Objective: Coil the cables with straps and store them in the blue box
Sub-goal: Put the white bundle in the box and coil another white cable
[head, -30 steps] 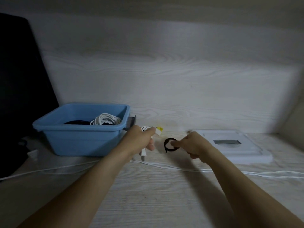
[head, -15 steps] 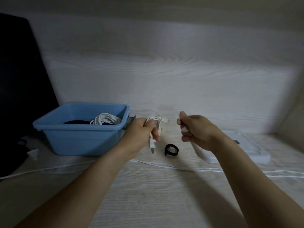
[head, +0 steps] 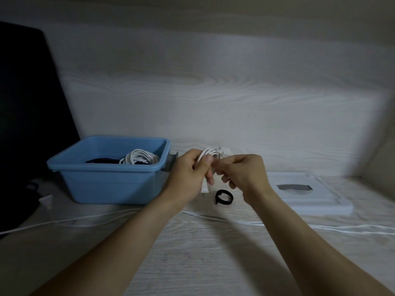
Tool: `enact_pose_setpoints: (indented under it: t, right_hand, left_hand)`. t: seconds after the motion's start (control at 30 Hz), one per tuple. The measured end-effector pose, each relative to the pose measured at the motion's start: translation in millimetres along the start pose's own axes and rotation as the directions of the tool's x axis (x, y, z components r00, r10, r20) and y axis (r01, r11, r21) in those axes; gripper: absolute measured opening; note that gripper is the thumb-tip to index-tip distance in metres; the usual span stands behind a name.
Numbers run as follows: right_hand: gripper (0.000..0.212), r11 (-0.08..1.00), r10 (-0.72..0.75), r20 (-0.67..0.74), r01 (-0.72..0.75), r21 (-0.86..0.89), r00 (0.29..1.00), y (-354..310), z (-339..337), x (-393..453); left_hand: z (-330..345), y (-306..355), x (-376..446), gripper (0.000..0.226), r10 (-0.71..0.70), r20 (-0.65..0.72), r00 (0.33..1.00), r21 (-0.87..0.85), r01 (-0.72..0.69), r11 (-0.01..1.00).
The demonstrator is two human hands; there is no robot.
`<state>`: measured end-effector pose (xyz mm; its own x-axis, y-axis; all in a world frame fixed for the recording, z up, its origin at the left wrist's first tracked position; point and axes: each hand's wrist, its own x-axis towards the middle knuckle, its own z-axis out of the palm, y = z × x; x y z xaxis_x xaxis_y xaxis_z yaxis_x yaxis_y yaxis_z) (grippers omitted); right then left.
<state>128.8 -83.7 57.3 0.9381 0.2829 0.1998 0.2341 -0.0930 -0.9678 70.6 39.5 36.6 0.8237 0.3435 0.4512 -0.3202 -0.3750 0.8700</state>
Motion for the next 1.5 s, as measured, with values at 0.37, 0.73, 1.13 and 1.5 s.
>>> enact_pose_setpoints:
  t: [0.37,0.73,1.13,1.5]
  right_hand:
    - [0.029,0.909,0.079,0.374,-0.221,0.353,0.924,1,13,-4]
    - [0.015,0.901,0.200,0.370,-0.319,0.294,0.907,-1,9,-1]
    - [0.013,0.897,0.278,0.467,-0.400,0.185,0.840,5,-5,7]
    - [0.020,0.757,0.304,0.590,-0.565,0.327,0.748,3,2,7]
  left_hand:
    - [-9,0,0,0.024,0.123,-0.034,0.992,0.079,-0.120,0.990]
    - [-14,0,0,0.036,-0.037,0.119,0.992,0.241,0.007,0.970]
    - [-22,-4,2,0.019,-0.162,0.171,0.972,0.074,0.151,0.986]
    - [-29,4,4,0.021,-0.135,0.247,0.960,0.142,0.102,0.985]
